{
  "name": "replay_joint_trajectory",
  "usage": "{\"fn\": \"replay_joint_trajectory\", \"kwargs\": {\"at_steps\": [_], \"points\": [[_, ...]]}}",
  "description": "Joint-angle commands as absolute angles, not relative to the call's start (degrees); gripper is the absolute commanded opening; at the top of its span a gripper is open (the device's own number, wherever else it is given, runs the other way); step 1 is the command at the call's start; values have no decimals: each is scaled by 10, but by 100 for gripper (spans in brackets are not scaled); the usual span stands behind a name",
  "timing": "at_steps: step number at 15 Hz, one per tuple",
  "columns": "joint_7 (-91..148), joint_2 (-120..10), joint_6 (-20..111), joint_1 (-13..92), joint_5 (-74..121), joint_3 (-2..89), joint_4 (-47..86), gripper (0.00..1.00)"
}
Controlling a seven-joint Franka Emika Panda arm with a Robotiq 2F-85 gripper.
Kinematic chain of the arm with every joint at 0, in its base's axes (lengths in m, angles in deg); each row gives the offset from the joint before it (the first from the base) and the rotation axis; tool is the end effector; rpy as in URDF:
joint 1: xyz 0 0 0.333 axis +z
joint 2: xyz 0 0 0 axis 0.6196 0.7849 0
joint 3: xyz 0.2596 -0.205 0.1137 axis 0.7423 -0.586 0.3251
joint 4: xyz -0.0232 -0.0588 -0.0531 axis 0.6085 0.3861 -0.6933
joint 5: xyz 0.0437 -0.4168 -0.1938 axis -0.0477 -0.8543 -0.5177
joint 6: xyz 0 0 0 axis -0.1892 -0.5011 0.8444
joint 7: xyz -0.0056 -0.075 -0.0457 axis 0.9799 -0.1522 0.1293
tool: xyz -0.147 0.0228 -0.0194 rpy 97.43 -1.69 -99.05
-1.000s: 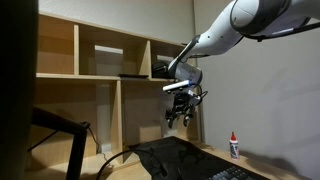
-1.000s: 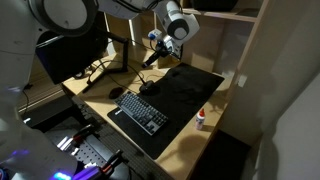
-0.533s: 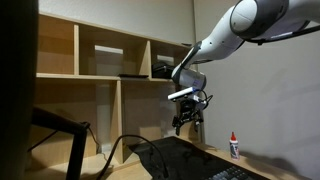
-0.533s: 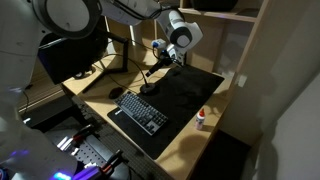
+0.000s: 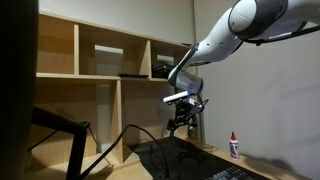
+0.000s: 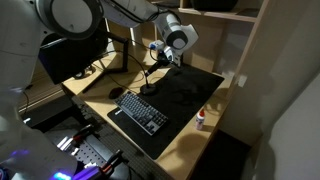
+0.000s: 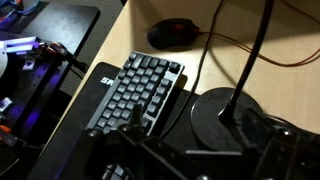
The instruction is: Move the black thing off the black mat
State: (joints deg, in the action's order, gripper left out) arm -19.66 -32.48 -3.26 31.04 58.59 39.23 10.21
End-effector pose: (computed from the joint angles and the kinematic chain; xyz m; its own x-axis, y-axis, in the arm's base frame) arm 0.7076 -0.0931 0.2317 0.1017 -0.7564 -0.6462 -0.9200 -0.3187 0.2283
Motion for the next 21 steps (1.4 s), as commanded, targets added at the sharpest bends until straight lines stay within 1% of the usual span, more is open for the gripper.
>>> {"fn": "replay_joint_trajectory", "kwargs": {"at_steps": [1,8,13,17,21], "points": [[-212,-339,2,307,607,400,115,100],[-222,-340,13,323,629,416,116,100],[-240,-311,-8,333,603,412,85,100],[-239,-273,39,358,589,430,95,100],[-244,-231,79,367,595,441,78,100]]}}
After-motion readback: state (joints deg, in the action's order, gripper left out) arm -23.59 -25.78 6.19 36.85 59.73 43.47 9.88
